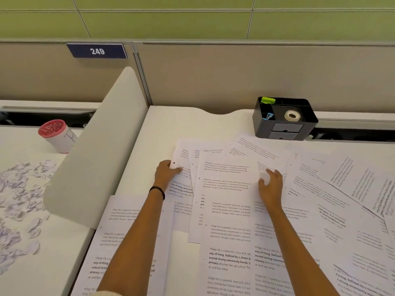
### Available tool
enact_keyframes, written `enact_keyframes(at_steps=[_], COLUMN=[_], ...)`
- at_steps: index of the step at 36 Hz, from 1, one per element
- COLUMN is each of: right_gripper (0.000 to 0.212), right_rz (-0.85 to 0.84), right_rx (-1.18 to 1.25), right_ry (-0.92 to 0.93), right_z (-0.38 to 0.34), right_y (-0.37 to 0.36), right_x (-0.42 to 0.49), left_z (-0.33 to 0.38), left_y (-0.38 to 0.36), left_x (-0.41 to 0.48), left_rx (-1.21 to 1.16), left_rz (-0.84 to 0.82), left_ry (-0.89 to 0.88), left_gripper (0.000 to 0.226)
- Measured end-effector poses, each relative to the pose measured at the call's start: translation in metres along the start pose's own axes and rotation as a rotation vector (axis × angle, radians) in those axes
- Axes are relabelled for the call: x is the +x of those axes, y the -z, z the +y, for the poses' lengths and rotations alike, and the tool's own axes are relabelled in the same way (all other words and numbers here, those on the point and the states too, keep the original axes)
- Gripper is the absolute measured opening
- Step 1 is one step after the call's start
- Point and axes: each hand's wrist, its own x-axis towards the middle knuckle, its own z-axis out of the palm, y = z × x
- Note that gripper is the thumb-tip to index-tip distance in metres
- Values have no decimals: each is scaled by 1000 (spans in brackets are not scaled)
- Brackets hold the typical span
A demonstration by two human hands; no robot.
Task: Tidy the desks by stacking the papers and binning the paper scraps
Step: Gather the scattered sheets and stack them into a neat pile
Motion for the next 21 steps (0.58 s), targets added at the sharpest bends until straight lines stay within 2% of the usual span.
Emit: enact_keyframes(at_steps=[4, 8, 13, 17, 21], right_gripper=[45, 46, 44, 45, 48], right_rz=[46, 52, 47, 42, 18], right_rx=[49, 117, 250, 360, 442], right_ry=[-71, -136, -239, -301, -334], right_z=[1, 3, 1, 2, 2], right_y=[7, 13, 21, 27, 33], right_x=[8, 17, 23, 31, 39], left_z=[-1, -7, -8, -9, -12], left_y=[-1, -4, -10, -15, -21], left_x=[0, 4, 2, 2, 5], left_rx=[-44, -79, -94, -105, -122], left_rz=[21, 51, 77, 99, 129], left_ry=[-24, -31, -62, -68, -64], left_gripper=[10, 22, 10, 18, 14])
